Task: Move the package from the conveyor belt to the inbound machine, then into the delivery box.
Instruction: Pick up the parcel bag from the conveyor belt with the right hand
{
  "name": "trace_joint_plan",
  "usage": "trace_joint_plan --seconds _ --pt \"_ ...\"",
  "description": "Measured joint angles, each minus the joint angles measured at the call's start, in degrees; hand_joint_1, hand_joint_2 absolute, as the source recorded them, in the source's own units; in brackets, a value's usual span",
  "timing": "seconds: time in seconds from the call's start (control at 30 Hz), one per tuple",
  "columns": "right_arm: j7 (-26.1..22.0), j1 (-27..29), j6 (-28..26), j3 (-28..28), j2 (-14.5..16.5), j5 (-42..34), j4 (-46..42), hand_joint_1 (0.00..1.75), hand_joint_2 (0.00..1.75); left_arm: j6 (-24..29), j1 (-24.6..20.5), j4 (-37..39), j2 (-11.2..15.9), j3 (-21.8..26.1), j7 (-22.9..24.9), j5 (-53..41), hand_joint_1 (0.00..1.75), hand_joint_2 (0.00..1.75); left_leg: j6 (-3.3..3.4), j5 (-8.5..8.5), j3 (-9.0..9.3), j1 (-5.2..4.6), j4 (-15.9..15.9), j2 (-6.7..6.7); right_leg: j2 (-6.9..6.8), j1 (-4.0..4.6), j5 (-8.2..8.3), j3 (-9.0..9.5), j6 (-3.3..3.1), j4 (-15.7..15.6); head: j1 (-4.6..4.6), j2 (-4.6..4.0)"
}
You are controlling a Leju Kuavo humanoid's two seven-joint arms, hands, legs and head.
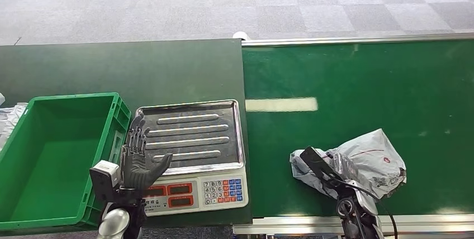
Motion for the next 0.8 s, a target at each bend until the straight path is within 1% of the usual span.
trace_joint_plan --seconds 0.37,0.47,0.57,0.67,0.8 --pt "-1.01 0.03 -1.4 0.03 0.62 -0.57 -0.02 1.75 1.75 -0.07 -0.32 0.02 0.0 0.01 -0.03 -0.16 0.0 1.75 0.0 0.0 -0.13 0.0 0.0 -0.04 -0.02 0.0 0.0 -0.12 0.0 0.0 -0.01 0.0" --pt "-2.4 0.28 -4.15 -0.09 0.97 -1.75 -0.79 1.75 1.75 -0.2 -0.25 0.01 0.0 0.04 -0.33 -0.2 0.0 1.75 0.01 0.01 -0.19 -0.01 0.01 -0.06 -0.03 0.0 0.0 -0.17 0.0 0.0 -0.01 0.0" --pt "-4.2 0.89 -7.51 -0.72 1.68 -4.0 -3.62 1.75 1.75 -0.58 0.22 -0.24 -0.13 0.17 -0.81 -0.32 0.0 1.75 0.01 0.01 -0.24 -0.01 0.01 -0.07 -0.03 -0.01 0.0 -0.23 0.0 0.0 -0.01 0.0" --pt "-5.4 1.47 -9.17 -1.64 2.31 -5.65 -6.46 1.75 1.75 -0.85 0.59 -0.47 -0.38 0.33 -1.05 -0.51 0.0 1.75 0.01 0.01 -0.31 -0.01 0.02 -0.1 -0.05 -0.01 0.0 -0.3 0.0 0.01 0.0 0.0" --pt "-9.44 3.03 -13.09 -4.03 3.74 -10.71 -12.36 1.75 1.75 -1.39 0.54 -0.48 -0.68 0.53 -1.39 -1.19 0.0 1.75 0.01 0.01 -0.39 -0.01 0.02 -0.13 -0.08 -0.01 0.0 -0.38 0.01 0.01 -0.01 0.0"
